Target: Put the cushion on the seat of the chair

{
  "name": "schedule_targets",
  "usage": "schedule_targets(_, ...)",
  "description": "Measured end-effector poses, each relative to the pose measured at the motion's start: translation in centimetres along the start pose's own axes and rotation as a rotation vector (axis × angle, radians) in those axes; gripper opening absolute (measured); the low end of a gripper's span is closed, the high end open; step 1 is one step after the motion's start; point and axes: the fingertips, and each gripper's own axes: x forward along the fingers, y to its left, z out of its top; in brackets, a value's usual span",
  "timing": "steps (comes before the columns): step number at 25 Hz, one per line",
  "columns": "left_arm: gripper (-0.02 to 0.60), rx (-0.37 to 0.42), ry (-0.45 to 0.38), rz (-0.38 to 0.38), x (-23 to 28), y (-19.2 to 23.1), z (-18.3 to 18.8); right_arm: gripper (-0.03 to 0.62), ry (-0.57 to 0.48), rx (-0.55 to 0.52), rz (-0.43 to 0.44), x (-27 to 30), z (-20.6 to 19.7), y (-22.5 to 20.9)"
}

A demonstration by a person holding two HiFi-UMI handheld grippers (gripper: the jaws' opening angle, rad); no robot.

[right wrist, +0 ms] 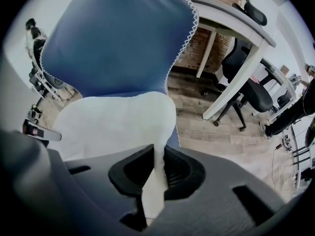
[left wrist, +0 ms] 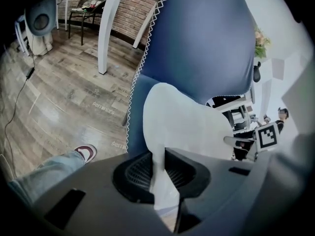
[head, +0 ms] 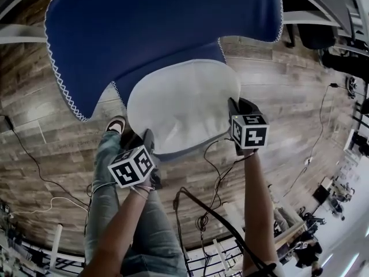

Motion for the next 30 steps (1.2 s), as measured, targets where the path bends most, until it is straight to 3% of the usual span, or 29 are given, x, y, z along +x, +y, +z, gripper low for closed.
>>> schedule_targets(14,0.057,-0.003,0.004,0.029,1.2,1.2,0.0,0.054,0.006,0.004,-0.015,2.4,-0.2,-0.9)
schedule_targets(21,0.072,-0.028,0.027,0.007,1.8,1.5,-1.0,0.064,0.009,0.013,-0.026,2.8,-0.6,-1.1)
schedule_targets(30,0.092,-0.021,0.018,0.036,1.9,1.7,-0.7,0.105,0.009,0.024,-0.071,3.3,-0.5,-1.9)
